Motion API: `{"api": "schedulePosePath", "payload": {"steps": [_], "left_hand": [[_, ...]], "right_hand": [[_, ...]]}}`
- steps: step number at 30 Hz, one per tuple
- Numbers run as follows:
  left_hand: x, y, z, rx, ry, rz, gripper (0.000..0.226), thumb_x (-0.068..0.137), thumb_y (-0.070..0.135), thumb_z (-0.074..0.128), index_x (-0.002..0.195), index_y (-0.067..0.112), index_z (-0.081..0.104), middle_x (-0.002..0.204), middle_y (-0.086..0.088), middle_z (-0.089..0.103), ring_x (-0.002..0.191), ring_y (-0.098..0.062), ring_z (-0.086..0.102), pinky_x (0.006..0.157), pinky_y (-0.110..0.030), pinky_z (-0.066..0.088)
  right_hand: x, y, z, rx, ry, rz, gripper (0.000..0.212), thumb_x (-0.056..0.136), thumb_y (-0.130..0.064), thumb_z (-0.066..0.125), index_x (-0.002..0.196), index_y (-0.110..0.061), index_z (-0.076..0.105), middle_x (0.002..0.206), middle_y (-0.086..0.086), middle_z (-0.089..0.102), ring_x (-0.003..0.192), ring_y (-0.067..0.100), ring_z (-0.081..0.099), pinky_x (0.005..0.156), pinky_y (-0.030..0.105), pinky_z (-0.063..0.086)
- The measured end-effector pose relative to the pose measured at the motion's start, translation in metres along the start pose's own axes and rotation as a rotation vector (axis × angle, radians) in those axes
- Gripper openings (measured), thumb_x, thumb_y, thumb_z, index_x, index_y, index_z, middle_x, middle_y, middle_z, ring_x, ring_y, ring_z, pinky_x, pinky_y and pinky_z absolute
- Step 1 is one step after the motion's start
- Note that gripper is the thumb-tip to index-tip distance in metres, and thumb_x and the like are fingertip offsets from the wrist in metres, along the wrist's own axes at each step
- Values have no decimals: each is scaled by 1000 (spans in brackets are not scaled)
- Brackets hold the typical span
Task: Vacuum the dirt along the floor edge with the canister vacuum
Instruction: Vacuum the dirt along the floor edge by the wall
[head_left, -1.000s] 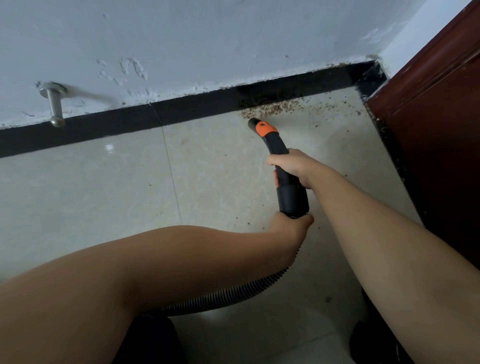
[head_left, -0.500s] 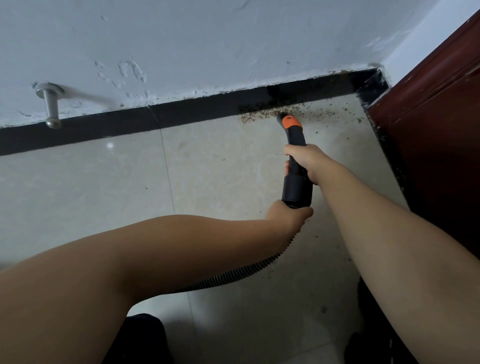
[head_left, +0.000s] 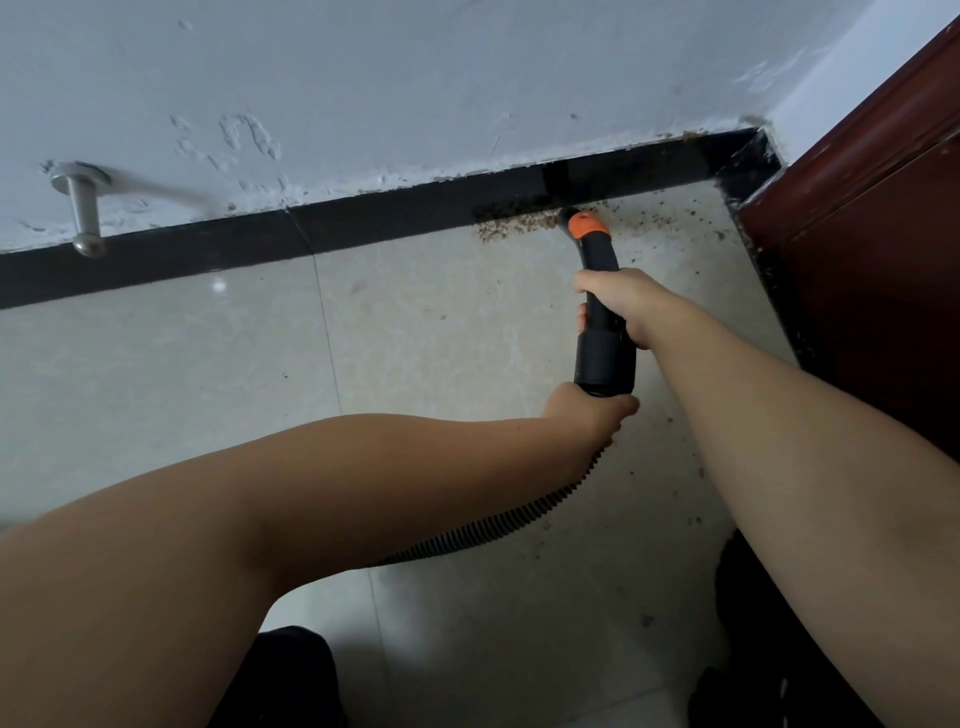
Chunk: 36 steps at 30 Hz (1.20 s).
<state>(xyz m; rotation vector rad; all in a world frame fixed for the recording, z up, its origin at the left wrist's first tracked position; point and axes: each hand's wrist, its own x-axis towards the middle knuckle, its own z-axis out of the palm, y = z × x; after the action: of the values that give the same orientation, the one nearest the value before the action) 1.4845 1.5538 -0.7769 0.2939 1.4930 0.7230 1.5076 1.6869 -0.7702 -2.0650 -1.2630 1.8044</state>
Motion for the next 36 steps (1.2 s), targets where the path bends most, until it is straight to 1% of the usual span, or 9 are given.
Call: {"api": "schedulePosePath", "payload": {"steps": [7,10,14,18,21,24,27,31,36], "left_hand": [[-14,-10,-12,-47,8,-6,14,83,13,65,83,13,51,74,-8,54,58,-19,47,61,-28,43],[-22,-17,-17,-72,15,-12,17,83,13,65,94,8,53,74,-9,53,58,-19,47,61,-28,43],[-28,-26,-25,-107,45,-25,18,82,15,63,95,7,53,76,-9,53,59,-19,47,57,-26,41],[-29,-32,-30,-146,104,-34,30,80,16,63,108,6,55,80,-10,55,67,-22,50,62,-29,43],[-25,-30,-35,-131,115,-34,25,81,16,63,103,8,55,81,-11,55,69,-23,50,63,-29,43],[-20,-26,-38,-99,101,-26,13,81,15,63,89,13,53,79,-10,54,69,-22,50,64,-30,42],[-14,-23,-34,-84,88,-19,14,81,14,64,82,16,50,79,-11,53,70,-22,49,65,-31,42],[-5,-21,-26,-79,66,-19,13,81,13,64,84,16,51,79,-10,53,69,-23,48,64,-31,42],[6,-14,-16,-31,27,-10,21,80,16,66,97,12,55,81,-10,56,70,-23,51,65,-31,44]], "right_hand": [[-14,1,20,-60,-44,2,9,87,-9,58,90,-8,49,67,9,56,48,20,55,52,28,51],[-21,2,31,-102,-64,3,9,87,-9,57,90,-9,49,68,9,56,50,20,55,53,28,51],[-30,3,49,-144,-123,-8,9,87,-7,56,90,-9,47,68,10,55,51,20,54,56,31,51],[-31,4,64,-165,-191,-27,11,85,-8,56,91,-10,47,65,9,55,51,20,54,59,32,51],[-27,3,68,-107,-167,-26,11,85,-7,56,90,-10,47,65,9,53,50,20,52,57,32,51],[-22,2,63,-56,-116,-24,12,85,-7,56,92,-9,47,67,9,53,49,20,52,54,30,50],[-17,2,55,-47,-106,-34,12,85,-7,56,93,-9,46,66,9,53,50,20,52,55,31,51],[-10,3,45,-27,-72,-34,11,86,-6,55,92,-8,46,64,9,53,47,20,51,53,29,50],[2,5,24,50,10,-9,10,86,-6,54,89,-8,46,63,10,53,43,21,50,49,26,49]]}}
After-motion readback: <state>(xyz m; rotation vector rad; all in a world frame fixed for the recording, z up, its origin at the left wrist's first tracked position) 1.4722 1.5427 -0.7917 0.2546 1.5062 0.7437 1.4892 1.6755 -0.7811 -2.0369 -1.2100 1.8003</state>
